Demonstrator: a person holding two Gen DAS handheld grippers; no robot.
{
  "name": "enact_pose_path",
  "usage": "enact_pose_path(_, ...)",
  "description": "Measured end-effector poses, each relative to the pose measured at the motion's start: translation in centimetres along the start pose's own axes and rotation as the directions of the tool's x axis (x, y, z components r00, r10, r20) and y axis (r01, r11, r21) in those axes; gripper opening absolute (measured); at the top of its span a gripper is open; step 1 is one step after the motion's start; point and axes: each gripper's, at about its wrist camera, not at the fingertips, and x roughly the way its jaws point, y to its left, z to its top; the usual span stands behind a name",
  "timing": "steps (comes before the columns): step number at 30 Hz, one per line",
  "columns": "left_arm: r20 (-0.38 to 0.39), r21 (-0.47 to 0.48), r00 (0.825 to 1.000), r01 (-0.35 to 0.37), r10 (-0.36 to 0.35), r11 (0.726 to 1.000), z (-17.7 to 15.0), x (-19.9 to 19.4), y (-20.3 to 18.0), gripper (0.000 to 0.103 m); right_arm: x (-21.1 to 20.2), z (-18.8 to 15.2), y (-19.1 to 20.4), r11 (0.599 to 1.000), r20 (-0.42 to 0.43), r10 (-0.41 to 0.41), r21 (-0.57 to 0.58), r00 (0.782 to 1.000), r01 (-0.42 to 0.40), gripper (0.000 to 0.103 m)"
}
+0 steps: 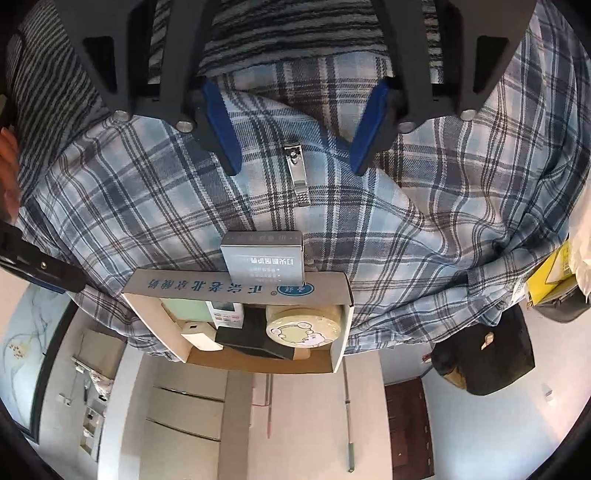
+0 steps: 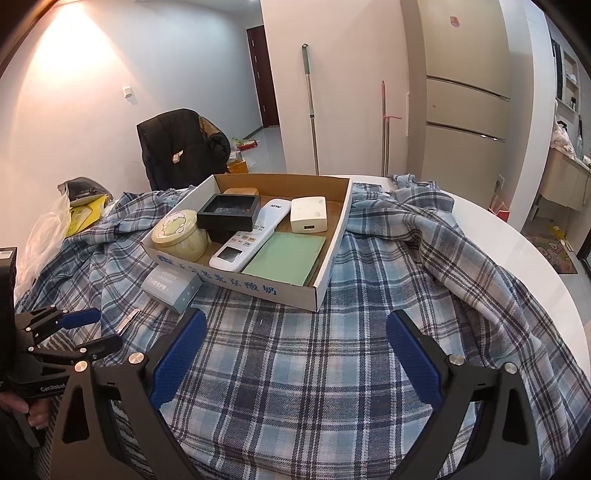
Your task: Organize rigid objects
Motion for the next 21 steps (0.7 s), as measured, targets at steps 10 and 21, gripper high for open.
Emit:
enact_pose_path(10,-0.069,-0.07,0.997,0.025,-0.03,0.997,-0.2,1.6,0.5,0.014,-0.1,0.0,0.1,1.0,0.005,-0.007,-0.009,1.0,0.007,0.097)
enact_pose_path(21,0.127,-0.105,0.991,0.047,-0.033,0.993,-0.2,-1.9,1.7,0.01,0.8,1.6,1.6,0.999,-0.102,-0.012,0.04,0.995,0.017,0.097)
